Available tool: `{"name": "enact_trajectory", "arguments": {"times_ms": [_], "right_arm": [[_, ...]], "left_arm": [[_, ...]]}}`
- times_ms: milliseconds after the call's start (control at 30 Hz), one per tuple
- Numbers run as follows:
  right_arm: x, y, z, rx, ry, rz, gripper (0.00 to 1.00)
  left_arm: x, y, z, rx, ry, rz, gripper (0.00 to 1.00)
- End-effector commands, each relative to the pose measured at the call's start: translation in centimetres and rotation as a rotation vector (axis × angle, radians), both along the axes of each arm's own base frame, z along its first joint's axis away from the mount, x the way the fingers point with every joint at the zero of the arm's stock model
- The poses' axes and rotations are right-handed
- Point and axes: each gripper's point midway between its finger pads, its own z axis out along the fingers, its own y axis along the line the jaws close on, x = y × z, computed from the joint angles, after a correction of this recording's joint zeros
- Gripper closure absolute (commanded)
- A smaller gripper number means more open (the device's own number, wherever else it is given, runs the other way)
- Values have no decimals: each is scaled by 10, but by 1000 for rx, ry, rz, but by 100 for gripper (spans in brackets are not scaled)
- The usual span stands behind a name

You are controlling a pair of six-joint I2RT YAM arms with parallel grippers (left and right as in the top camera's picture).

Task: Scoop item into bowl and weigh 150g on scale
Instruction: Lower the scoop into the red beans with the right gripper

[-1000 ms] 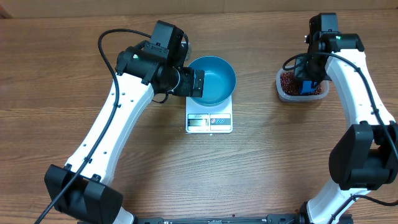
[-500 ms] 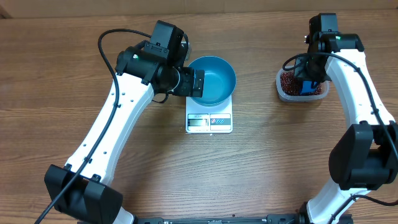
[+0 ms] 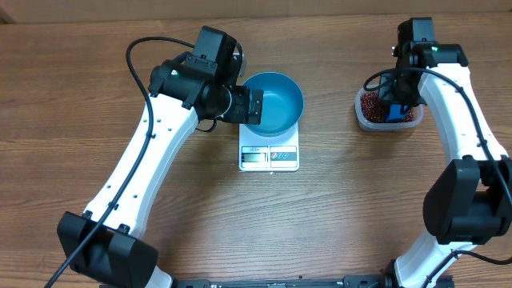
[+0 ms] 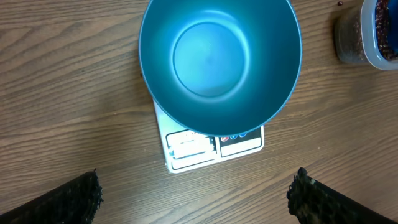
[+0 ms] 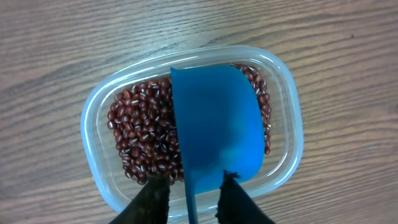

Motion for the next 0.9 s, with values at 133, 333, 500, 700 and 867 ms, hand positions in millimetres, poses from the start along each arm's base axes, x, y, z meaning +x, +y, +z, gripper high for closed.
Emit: {"name": "enact_trajectory", "arguments": {"times_ms": [133,333,500,700,867], "right_arm": [[-5,-3,-13,-2,31,-8,91],[-8,-3,-14,-1,46,-8,96],[-9,-3,-14,-1,51,-8,96],[-12,-3,-15,-1,62,-8,96],[-12,-3,-15,-2,62,-4,96]], "left_arm": [[3,-2,1,13,-17,-15,0],[3,-2,2,11,-20,-15,1],[4,-2,2,11,-21,-15,0],[4,-2,2,11,-21,-15,1],[4,-2,2,10,-25,-16,2]]}}
